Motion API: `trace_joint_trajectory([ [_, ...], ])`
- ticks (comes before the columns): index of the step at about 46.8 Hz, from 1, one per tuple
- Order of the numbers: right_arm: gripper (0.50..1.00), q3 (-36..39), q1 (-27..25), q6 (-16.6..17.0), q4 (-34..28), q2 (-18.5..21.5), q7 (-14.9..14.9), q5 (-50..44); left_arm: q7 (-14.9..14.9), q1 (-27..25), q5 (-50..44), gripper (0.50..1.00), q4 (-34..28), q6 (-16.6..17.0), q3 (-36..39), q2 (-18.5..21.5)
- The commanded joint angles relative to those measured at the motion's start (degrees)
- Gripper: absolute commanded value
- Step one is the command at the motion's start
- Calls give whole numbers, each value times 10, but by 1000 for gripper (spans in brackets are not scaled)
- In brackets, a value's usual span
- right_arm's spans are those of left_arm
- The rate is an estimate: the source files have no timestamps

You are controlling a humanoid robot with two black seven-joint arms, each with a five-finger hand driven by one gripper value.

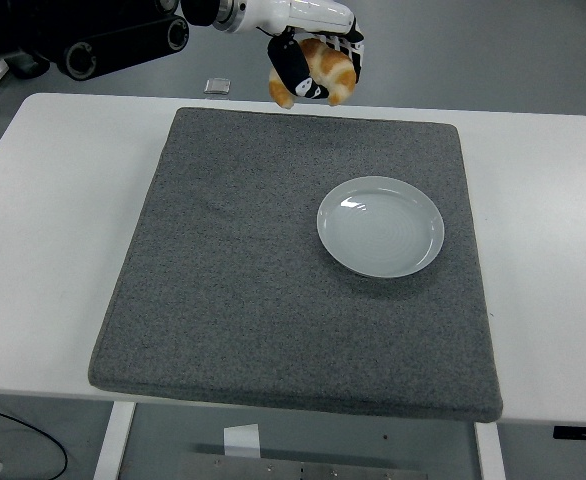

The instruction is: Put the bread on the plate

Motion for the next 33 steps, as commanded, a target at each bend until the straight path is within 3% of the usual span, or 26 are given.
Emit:
trace_joint_trajectory([
  [1,932,-1,0,0,0,0,0,0,0,5,1,500,2,1,-5,-14],
  [33,932,0,0,0,0,0,0,0,-1,65,5,500,54,69,-12,-133],
])
